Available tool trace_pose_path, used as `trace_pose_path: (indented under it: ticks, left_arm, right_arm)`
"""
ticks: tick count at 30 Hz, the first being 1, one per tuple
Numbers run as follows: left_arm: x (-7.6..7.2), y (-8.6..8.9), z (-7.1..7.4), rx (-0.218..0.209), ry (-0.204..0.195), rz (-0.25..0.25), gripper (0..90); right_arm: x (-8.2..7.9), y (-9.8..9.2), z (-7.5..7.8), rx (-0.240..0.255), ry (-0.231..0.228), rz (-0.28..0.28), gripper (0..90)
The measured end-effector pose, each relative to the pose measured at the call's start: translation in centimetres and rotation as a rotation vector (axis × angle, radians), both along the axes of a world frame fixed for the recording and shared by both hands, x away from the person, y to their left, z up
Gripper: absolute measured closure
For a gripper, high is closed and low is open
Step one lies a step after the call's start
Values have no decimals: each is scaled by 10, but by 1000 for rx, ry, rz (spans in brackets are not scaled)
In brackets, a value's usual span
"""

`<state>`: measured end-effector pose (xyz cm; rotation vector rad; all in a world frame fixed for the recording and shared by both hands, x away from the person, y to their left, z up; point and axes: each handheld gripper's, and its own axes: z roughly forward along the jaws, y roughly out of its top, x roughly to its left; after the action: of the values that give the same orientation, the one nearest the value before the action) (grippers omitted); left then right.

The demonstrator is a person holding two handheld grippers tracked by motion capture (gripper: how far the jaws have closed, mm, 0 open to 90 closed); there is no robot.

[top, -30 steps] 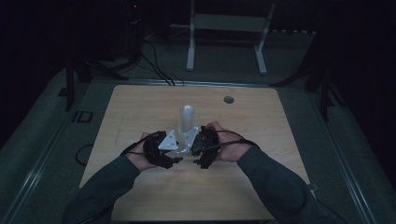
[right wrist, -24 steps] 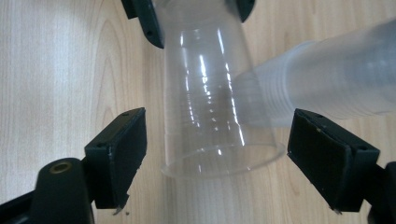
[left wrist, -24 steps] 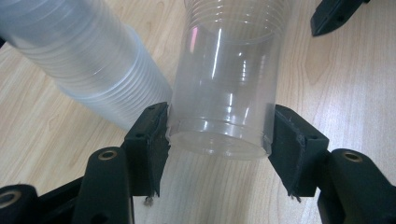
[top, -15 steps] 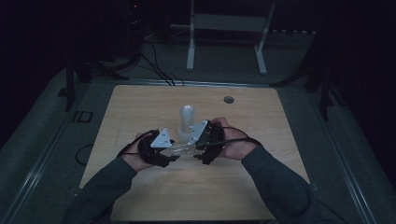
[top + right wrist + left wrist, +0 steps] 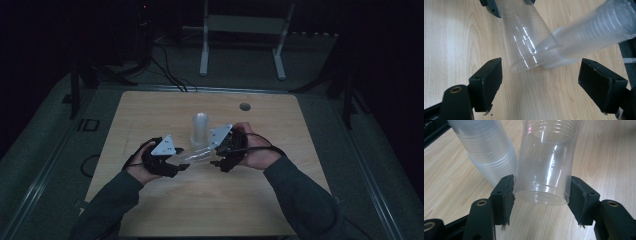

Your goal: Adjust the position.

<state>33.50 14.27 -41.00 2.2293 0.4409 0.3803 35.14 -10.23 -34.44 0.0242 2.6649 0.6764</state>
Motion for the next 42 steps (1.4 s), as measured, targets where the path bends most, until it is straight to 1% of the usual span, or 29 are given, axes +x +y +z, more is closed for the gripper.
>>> trace_pose_path:
  ticks: [3,5,8,10,16,22,23,24,30,33,36,38,42]
  left_arm:
    - [0,4,1,-34,-3,9,416]
    - [0,6,1,-59,1,15,416]
    - [0,8,1,-75,3,20,416]
    - [0,9,1,-76,2,20,416]
    - [-1,14,1,-122,4,29,416]
    - [-1,16,1,-136,-1,34,416]
    - [-1,17,1,-146,-4,36,416]
    - [-2,18,1,-148,-5,37,416]
    - [-2,19,2,-173,-8,42,416]
    - [-2,20,3,-188,-12,45,416]
    - [-3,22,3,-202,-15,50,416]
    - [-3,23,4,-204,-17,51,416]
    - [-3,25,5,-217,-21,59,416]
  right_arm:
    - [1,-3,1,27,11,-9,192]
    - [2,-5,1,41,13,-9,192]
    - [2,-8,1,55,16,-21,192]
    - [3,-9,1,61,17,-23,192]
    - [5,-13,0,93,25,-38,192]
    - [5,-16,-3,106,26,-47,192]
    - [6,-17,-3,109,28,-51,192]
    - [6,-18,-3,118,31,-55,192]
    - [7,-21,-5,136,39,-69,193]
    - [8,-21,-6,156,49,-73,195]
    - [8,-22,-9,166,58,-77,196]
    - [8,-22,-11,167,63,-83,196]
    - [9,-22,-14,193,80,-92,199]
